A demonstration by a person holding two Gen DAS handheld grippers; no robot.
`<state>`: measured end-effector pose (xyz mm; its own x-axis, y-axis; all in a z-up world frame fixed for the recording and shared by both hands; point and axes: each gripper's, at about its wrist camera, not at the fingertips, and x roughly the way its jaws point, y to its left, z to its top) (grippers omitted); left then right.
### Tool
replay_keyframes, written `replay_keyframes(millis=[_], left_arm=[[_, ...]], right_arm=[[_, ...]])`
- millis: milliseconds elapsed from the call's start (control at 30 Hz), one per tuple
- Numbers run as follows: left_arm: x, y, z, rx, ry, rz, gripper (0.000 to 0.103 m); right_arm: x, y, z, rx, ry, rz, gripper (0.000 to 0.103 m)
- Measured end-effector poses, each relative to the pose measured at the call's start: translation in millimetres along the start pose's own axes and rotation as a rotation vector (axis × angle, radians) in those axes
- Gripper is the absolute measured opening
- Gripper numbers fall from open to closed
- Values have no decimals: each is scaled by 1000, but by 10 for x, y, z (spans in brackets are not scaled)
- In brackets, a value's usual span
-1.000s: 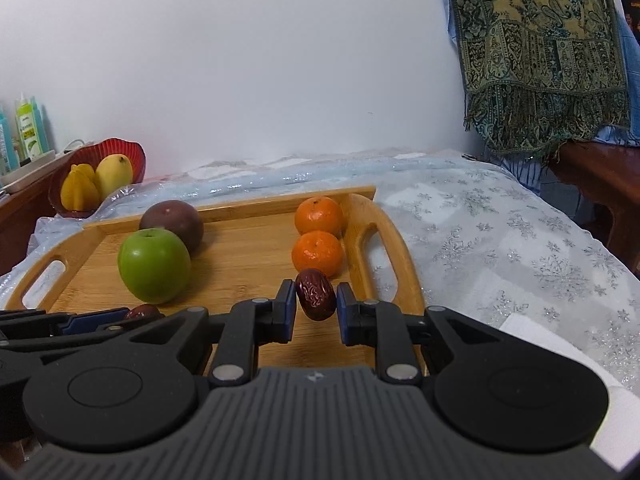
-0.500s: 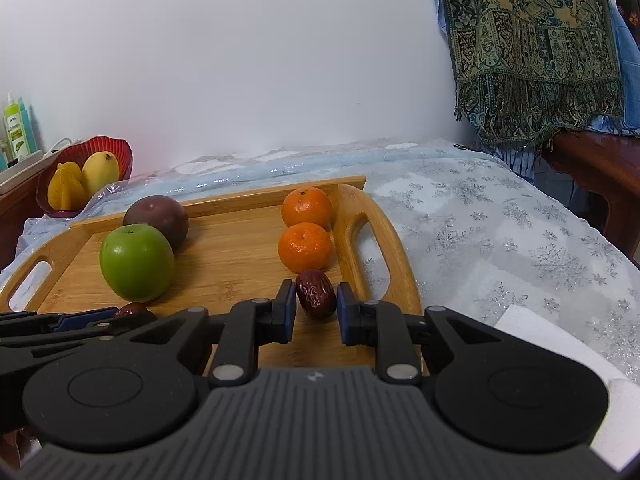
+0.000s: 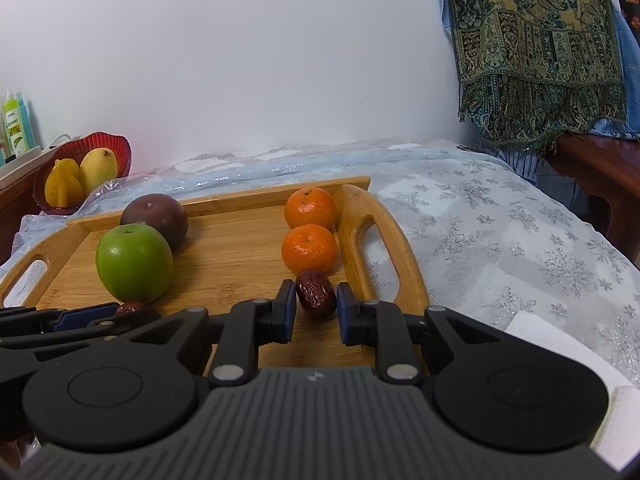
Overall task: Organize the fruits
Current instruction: 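Carry both red dates over the tray beside the apple and mandarins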
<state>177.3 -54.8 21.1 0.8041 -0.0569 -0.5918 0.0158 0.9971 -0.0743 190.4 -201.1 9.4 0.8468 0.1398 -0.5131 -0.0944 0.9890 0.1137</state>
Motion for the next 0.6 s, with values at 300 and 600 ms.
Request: replay_keyframes(millis=[300,600], left_arm=[[-1,-8,-7,5,-1,0,27],[1,-5,-4,5,0,-1,27]], right_arm=[[17,1,-4,0,3,0,26],[12,-2,-4,1,2,0,28]])
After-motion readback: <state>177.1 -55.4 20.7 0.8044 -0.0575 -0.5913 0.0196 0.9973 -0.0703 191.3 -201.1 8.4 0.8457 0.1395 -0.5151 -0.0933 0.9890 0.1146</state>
